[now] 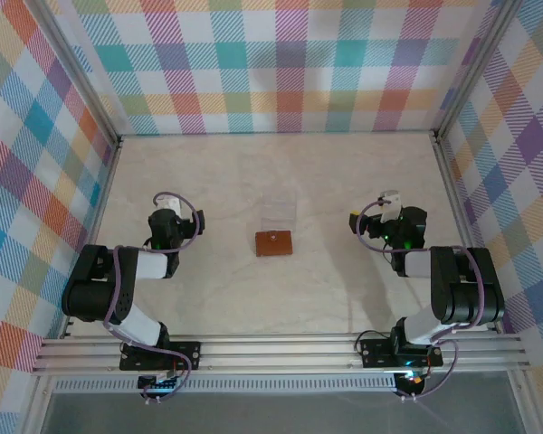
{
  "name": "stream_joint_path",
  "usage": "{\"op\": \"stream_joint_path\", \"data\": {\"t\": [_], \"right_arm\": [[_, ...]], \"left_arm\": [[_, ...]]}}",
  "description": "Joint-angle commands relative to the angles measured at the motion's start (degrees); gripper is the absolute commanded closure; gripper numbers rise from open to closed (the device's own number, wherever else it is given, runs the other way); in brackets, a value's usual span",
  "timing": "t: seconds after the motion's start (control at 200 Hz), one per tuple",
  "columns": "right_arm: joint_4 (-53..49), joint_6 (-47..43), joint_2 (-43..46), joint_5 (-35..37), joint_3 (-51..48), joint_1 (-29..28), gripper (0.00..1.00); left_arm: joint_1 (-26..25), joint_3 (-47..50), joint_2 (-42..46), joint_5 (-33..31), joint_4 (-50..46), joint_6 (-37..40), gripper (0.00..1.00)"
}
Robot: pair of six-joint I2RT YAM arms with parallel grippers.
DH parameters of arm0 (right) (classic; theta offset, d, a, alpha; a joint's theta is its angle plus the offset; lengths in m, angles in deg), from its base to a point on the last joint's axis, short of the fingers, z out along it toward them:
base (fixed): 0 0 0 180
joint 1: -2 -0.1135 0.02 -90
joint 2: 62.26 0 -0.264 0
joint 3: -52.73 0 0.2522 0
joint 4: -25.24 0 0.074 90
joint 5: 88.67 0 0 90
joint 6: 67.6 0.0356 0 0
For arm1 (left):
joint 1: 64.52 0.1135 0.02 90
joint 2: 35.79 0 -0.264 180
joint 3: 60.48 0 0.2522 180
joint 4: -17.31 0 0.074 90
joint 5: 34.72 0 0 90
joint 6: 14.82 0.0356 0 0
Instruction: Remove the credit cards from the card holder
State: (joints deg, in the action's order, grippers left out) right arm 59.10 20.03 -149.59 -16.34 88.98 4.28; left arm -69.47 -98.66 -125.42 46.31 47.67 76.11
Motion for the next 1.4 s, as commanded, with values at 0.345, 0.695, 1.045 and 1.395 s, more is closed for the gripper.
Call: {"op": "stream_joint_path", "data": {"t": [0.345,0.695,1.045,1.395], "right_arm": [[2.6,-0.7,-0.3,-1.6,-0.5,0.3,0.00],[2.6,-0.6,-0.3,-1.6,-0.5,0.2,0.00],[2.5,-0.7,-0.3,-1.5,-0.5,0.2,0.00],[1.9,-0.1,0.0,0.3,-0.1,0.2,0.00]], "left_arm": [[0.3,0.5,0.1,0.7,2.2,0.4,0.00],[0.3,0.5,0.1,0.7,2.2,0.4,0.00],[0.3,0.5,0.1,0.7,2.3,0.4,0.00],[0.2,0.8,0.2,0.7,2.6,0.5,0.00]]}}
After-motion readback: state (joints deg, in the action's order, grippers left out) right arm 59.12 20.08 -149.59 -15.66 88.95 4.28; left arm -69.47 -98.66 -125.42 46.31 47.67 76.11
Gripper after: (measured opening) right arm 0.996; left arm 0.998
